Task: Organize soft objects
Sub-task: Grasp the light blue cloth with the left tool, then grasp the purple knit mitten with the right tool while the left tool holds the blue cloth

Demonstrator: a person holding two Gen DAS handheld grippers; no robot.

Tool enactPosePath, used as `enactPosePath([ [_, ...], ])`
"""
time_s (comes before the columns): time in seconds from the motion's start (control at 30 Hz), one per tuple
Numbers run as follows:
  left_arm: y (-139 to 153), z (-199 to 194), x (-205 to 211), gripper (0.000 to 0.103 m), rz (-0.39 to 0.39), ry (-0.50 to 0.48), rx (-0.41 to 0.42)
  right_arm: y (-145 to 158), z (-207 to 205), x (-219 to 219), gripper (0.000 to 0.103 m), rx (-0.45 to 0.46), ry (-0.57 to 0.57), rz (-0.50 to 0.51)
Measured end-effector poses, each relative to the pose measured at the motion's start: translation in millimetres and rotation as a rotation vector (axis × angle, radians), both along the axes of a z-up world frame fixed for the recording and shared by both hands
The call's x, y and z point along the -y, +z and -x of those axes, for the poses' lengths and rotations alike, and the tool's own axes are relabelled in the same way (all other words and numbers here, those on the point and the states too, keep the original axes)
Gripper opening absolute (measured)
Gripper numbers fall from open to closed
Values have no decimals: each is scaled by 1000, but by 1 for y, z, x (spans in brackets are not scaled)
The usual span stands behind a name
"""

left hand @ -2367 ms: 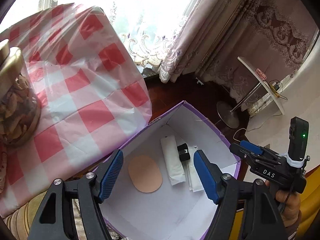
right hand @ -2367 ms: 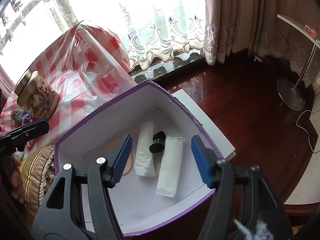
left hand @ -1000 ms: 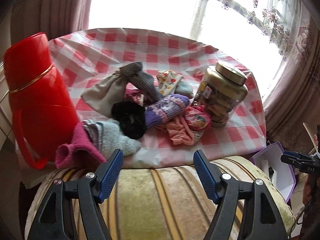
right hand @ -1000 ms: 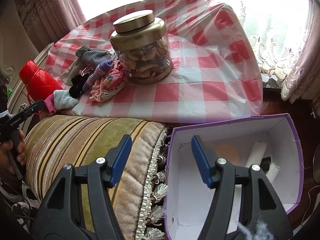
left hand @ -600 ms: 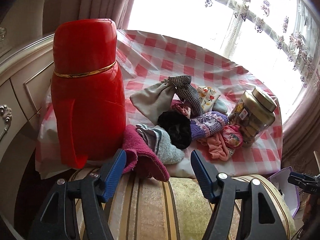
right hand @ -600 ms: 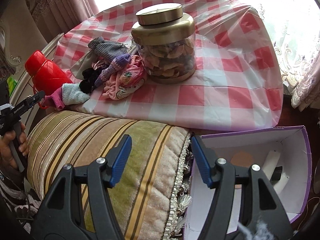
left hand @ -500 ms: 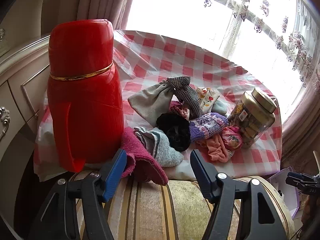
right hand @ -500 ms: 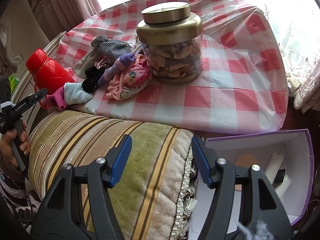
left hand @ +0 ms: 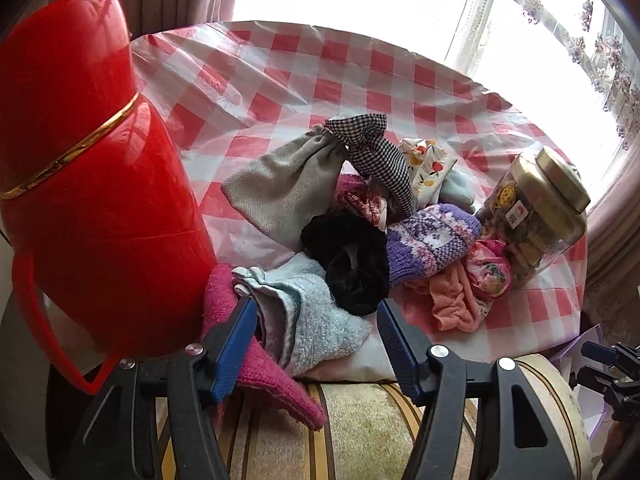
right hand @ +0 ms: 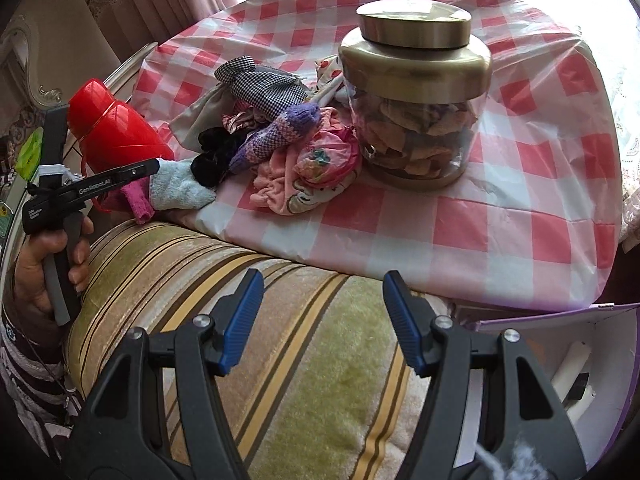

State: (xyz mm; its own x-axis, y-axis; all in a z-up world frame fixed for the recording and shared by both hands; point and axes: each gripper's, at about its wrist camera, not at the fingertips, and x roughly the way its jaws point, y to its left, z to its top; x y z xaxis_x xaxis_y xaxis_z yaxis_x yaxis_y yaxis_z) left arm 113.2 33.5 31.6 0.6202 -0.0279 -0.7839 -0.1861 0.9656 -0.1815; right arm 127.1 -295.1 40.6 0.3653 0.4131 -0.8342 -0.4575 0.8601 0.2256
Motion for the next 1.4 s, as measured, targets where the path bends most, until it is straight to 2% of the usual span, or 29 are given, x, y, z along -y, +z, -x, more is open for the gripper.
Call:
enactPosePath([
  [0.23, -24, -24, 6, 63, -111, 12, -106, -2, -19, -37, 66, 5, 52, 12],
  [0.37, -38, -31, 5, 63, -121, 5, -153, -5, -31, -62, 66, 4, 84, 15],
  [0.4, -42, -33, 5, 60, -117, 1, -166, -6, -35, -68, 66, -1, 90, 11],
  [0.47, -49, -36, 4, 46, -103, -8, -180, -8, -42, -80, 66, -12, 101, 6],
  [0.57, -54, -38, 4, 32, -70, -30, -191, -12, -51, -98, 66, -18, 116, 6],
  [0.63, -57, -38, 2, 27, -39, -38, -196, -15, -58, -108, 66, -21, 115, 10],
  [0.87, -56, -31, -10, 21, 83, -43, -141, -28, -84, -132, 66, -65, 85, -11],
  [1.3, -43, -24, -12, 20, 187, -102, -22, -56, -130, -149, 66, -117, -83, 38],
  [1.4, -40, -22, -13, 19, 204, -111, 6, -55, -136, -152, 66, -92, -103, 41],
])
